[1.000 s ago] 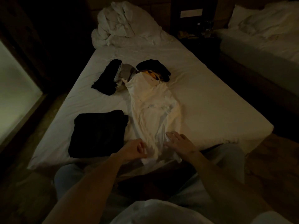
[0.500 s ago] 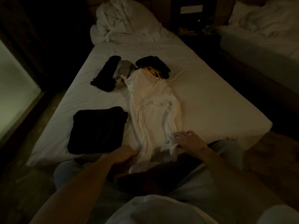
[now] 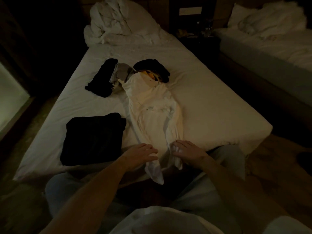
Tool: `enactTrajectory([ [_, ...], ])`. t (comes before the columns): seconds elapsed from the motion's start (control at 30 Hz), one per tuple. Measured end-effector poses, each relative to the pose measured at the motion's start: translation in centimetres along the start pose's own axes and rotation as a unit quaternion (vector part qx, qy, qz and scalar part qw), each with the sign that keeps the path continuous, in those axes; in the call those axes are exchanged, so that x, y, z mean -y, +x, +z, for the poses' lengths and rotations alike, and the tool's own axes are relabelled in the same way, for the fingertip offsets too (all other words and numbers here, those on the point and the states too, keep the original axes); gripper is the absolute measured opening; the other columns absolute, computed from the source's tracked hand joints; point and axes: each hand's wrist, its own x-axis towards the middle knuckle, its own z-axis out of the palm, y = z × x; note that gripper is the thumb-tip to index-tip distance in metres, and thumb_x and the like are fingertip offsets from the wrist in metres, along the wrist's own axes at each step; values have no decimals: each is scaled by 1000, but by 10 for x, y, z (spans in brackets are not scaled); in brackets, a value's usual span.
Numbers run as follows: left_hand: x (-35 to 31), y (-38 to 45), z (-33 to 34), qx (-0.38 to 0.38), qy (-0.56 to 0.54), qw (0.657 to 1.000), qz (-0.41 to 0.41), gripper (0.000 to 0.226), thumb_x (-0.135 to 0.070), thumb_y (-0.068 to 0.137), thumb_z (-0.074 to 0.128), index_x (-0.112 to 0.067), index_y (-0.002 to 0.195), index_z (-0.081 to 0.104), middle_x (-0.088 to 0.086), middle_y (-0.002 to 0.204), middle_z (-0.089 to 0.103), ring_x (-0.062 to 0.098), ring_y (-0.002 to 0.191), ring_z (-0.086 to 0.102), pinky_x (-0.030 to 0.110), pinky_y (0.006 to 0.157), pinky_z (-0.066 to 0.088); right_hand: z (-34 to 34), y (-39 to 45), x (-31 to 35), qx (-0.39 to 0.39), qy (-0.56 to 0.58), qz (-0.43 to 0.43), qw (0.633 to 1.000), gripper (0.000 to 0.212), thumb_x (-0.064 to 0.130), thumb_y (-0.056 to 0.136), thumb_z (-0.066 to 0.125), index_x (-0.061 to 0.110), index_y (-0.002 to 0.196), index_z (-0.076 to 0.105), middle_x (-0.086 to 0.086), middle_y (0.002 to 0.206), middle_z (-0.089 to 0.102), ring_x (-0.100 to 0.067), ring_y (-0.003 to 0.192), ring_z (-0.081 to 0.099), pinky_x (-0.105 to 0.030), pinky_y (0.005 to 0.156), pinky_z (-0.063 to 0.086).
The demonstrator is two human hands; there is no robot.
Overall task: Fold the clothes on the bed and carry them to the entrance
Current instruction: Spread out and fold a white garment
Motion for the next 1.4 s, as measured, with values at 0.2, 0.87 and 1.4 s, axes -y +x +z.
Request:
enactTrajectory([
  [0.2, 0, 24, -11, 10, -32, 999, -33, 27, -28, 94, 52, -26, 119, 62, -2, 135, 47, 21, 123, 44, 36, 99, 38, -10, 4, -4, -31, 35, 47, 998, 40, 32, 87, 54, 22, 125, 62, -3, 137, 57, -23, 125, 55, -42, 103, 41],
  [0.87, 90, 35, -41, -122, -654, 646, -375, 38, -38, 89, 67, -13, 115, 55, -3, 108, 60, 14, 98, 58, 21, 67, 50, -104, 101, -70, -308, 501, 315, 745, 20, 28, 104, 41, 16, 91, 49, 3, 76, 59, -17, 71, 58, -31, 62, 40],
  [1.4, 311, 104, -12, -317, -730, 373, -476, 10, -22, 95, 61, -12, 97, 65, 7, 103, 61, 26, 98, 58, 32, 79, 43, -122, 267, -195, -364, 523, 373, 674, 25, 30, 101, 46, 15, 82, 50, 4, 73, 55, -15, 70, 53, -34, 65, 39],
])
